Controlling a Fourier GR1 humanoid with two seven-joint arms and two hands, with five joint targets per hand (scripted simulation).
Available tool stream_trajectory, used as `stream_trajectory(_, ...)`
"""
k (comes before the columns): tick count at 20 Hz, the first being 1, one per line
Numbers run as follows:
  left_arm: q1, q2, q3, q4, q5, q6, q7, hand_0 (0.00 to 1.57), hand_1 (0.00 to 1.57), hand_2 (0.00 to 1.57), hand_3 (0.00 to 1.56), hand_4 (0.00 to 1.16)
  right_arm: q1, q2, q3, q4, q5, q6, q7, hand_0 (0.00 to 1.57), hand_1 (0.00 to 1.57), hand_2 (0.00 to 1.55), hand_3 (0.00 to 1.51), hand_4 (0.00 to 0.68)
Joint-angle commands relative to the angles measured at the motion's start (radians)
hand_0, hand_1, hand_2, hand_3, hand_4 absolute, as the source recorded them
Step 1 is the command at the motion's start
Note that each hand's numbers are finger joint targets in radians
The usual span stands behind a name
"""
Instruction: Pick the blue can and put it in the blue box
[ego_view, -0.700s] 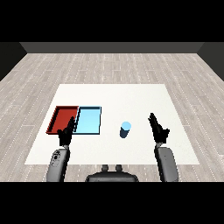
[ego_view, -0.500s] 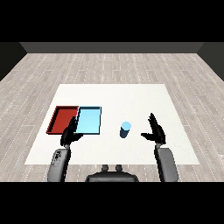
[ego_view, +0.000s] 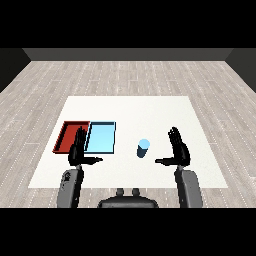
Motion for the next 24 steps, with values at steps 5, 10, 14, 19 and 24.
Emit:
stream_trajectory(5,-0.074,0.012,0.047,0.183,0.014,-0.049,-0.205,0.00,0.00,0.00,0.00,0.00,0.047,-0.009,-0.028,0.132,-0.016,0.092,-0.203,0.00,0.00,0.00,0.00,0.000)
stream_trajectory(10,-0.081,0.005,0.064,0.196,0.053,-0.046,-0.197,0.00,0.00,0.00,0.00,0.00,0.009,-0.006,-0.036,0.154,-0.012,0.068,-0.178,0.00,0.00,0.00,0.00,0.000)
stream_trajectory(14,-0.034,0.013,0.028,0.039,0.031,-0.018,-0.082,0.00,0.00,0.00,0.00,0.00,0.002,0.014,-0.017,0.119,-0.040,0.056,-0.087,0.00,0.00,0.00,0.00,0.000)
stream_trajectory(19,0.022,-0.001,0.012,0.046,0.052,-0.052,-0.123,0.00,0.00,0.00,0.00,0.00,-0.064,-0.022,-0.055,0.198,-0.076,0.077,-0.042,0.00,0.00,0.00,0.00,0.000)
stream_trajectory(24,0.049,-0.010,-0.003,-0.064,0.051,-0.020,-0.064,0.00,0.00,0.00,0.00,0.00,-0.099,0.029,-0.038,0.283,-0.050,0.021,-0.084,0.00,0.00,0.00,0.00,0.000)
